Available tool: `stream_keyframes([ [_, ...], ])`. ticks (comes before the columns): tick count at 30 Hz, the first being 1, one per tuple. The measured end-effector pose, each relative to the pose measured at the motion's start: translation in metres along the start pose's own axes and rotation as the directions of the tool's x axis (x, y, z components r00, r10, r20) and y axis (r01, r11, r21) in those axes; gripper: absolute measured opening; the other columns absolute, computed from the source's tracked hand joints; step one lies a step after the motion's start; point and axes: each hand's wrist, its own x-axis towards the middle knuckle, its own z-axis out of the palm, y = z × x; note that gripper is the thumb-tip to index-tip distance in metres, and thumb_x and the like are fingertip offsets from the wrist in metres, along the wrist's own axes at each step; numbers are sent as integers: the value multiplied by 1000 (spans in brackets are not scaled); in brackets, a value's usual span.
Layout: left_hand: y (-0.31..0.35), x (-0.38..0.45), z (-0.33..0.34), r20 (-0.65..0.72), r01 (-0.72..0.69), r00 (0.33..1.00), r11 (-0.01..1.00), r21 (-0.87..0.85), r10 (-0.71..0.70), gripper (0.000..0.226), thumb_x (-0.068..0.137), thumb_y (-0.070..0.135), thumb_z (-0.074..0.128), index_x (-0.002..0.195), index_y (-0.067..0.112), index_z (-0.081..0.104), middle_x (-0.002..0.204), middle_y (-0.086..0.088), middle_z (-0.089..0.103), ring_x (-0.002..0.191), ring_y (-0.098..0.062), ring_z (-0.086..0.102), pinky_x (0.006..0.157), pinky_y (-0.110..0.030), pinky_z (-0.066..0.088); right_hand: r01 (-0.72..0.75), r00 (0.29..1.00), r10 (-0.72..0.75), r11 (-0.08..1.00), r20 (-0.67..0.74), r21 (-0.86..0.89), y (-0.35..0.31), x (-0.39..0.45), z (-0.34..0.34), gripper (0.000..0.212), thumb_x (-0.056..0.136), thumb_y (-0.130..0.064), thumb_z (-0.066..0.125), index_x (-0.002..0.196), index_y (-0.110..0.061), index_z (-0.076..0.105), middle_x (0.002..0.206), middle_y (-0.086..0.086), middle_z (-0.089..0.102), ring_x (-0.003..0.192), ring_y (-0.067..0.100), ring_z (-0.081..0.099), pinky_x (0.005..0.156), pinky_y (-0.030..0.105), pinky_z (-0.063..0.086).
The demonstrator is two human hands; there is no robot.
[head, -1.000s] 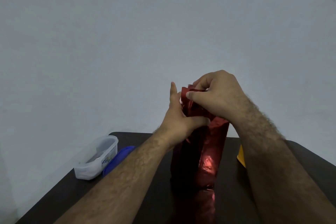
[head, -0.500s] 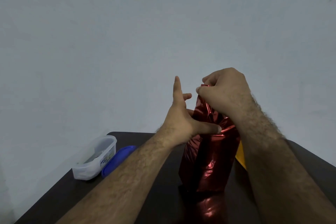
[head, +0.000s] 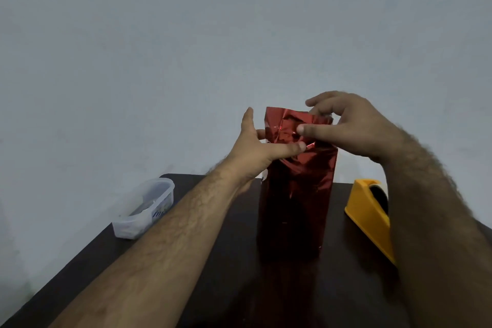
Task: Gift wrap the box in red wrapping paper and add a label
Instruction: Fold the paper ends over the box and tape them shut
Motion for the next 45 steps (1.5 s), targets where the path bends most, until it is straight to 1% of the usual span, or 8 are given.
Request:
stream_keyframes([
  [10,9,-3,-15,93,-105,992,962,252,84,165,59,-5,100,164,54,-13,146,13,43,107,-13,75,81,-36,67,42,997,-33,993,-75,112,6,5,6,8,91,-31,81,87,-25,78,127,-15,69,121,-4,57,89,16,38],
  [15,9,-3,-23,211,-113,975,971,212,68,159,64,-16,91,165,54,-10,165,7,35,119,-13,69,82,-36,65,106,994,-106,977,-14,185,2,-1,-5,23,79,-42,88,95,-27,80,126,-12,71,123,2,61,97,23,45],
  [19,-3,2,-31,236,-86,970,991,99,60,153,65,-23,81,166,54,-4,168,-7,37,123,-24,70,89,-43,63,151,972,-178,974,157,166,13,-5,-20,37,71,-37,90,103,-22,80,117,-1,75,114,18,69,104,50,54],
  [24,-9,5,-32,174,-78,982,997,7,76,134,69,-7,72,169,46,0,165,-6,40,97,-10,74,94,-37,57,139,967,-160,983,197,118,17,-3,-20,18,80,-23,77,97,-19,82,94,4,79,97,22,74,97,50,58],
  [28,-5,-6,-22,-49,-265,959,947,183,278,119,63,56,82,165,42,22,151,5,45,128,-16,57,107,-45,52,149,982,-155,987,108,59,7,-2,-16,8,88,-29,85,84,-22,82,68,-5,72,66,9,66,65,30,51],
  [31,-12,-18,-7,3,-367,922,874,317,386,136,51,72,95,161,53,16,152,7,37,140,-14,48,113,-46,51,187,981,-186,982,47,-18,-3,-4,-12,10,86,-36,86,86,-27,83,67,-10,70,63,4,63,60,19,46],
  [38,-10,-15,-5,56,-328,944,914,240,325,153,59,34,105,161,63,-6,171,28,7,141,-7,48,110,-44,53,207,978,-207,978,7,-14,-15,-9,-11,22,79,-47,89,78,-27,80,72,-6,75,74,14,70,75,40,57],
  [45,-25,-8,-26,212,-298,933,955,1,291,136,61,21,85,163,62,4,176,23,6,138,-14,55,108,-44,54,242,962,-243,970,128,22,-3,-11,-25,16,84,-39,79,87,-24,79,106,-6,73,105,17,65,94,47,51],
])
